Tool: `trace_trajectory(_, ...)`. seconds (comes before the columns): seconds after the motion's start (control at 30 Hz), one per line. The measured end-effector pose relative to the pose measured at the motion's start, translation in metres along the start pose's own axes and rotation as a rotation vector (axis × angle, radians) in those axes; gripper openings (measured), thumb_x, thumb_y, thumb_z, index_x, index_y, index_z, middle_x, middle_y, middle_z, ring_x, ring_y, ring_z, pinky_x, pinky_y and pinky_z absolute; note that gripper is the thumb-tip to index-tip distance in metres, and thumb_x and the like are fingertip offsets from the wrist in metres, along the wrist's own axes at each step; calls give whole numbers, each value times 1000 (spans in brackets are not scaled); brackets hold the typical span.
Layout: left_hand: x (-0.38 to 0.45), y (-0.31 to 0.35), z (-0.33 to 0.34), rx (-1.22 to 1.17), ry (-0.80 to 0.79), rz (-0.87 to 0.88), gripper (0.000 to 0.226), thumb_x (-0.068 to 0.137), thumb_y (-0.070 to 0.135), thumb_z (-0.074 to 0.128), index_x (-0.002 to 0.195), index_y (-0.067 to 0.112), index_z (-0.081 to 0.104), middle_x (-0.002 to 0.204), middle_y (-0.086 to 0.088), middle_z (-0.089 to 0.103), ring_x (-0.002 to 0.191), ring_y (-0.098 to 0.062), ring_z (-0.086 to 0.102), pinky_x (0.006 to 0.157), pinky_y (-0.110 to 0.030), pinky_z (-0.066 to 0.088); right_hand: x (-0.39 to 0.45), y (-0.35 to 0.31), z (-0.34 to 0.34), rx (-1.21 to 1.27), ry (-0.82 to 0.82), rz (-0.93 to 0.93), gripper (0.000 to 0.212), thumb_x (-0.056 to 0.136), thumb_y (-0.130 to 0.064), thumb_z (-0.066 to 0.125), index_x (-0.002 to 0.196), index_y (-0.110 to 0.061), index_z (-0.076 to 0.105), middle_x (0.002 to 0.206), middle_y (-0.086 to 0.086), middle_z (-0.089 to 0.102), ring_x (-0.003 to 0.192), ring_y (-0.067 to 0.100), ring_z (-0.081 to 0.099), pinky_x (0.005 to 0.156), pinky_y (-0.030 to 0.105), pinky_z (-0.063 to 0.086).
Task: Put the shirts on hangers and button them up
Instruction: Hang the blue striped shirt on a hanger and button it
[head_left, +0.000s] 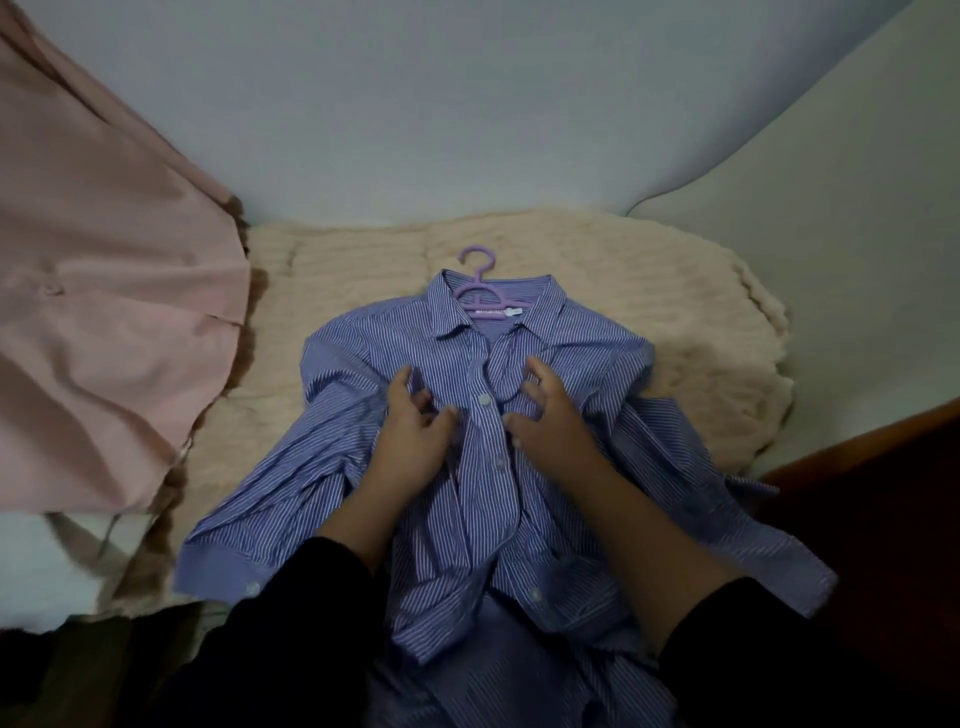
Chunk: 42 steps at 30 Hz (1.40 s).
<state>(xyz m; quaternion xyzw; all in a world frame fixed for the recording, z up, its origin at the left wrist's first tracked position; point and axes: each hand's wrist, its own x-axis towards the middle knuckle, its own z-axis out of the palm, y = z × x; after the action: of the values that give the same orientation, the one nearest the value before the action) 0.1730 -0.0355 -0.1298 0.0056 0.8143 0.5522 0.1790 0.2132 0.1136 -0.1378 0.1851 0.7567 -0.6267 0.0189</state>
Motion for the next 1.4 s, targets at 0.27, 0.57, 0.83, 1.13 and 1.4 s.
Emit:
trace_trajectory(0.27, 61, 6, -6, 23, -31, 48, 66, 99, 19, 49, 151, 20, 10, 151, -9, 35, 137, -19, 37, 103, -25, 31, 68, -15, -4, 73, 49, 100, 62, 94, -2, 45, 148, -18, 20, 121, 25, 54, 72, 25, 50, 57, 26, 40)
trace_trajectory(0.57, 140, 37, -16, 147, 61, 147, 57, 99, 25, 47, 148, 18, 20, 114, -11, 63, 108, -29, 58, 94, -35, 44, 150, -33, -24, 25, 156, 60, 33, 91, -1, 48, 122, -9, 40, 67, 6, 42, 53, 16, 36, 49, 30, 27)
trace_trajectory(0.83, 93, 28, -9, 255, 90, 135, 72, 96, 22, 54, 152, 17, 9, 143, -4, 46, 126, -26, 49, 95, -28, 36, 92, -32, -30, 18, 181, 29, 49, 94, -6, 50, 140, -9, 34, 114, 10, 58, 102, 29, 60, 87, 43, 52)
trace_trajectory(1.13, -19, 21, 45, -89, 45, 43, 67, 76, 16, 77, 132, 26, 42, 81, 2, 71, 77, -14, 68, 79, -36, 56, -26, -17, -12, 181, 259, 113, 42, 86, 4, 58, 123, -14, 48, 95, 2, 67, 72, 9, 61, 55, 15, 49)
trace_trajectory(1.4, -30, 9, 35, -135, 95, -100, 51, 85, 6, 65, 130, 17, 45, 72, 5, 69, 54, -7, 56, 55, -23, 46, -22, -4, 4, 52, 268, 197, 42, 83, 1, 64, 120, -10, 50, 80, 0, 58, 61, 10, 51, 45, 11, 41)
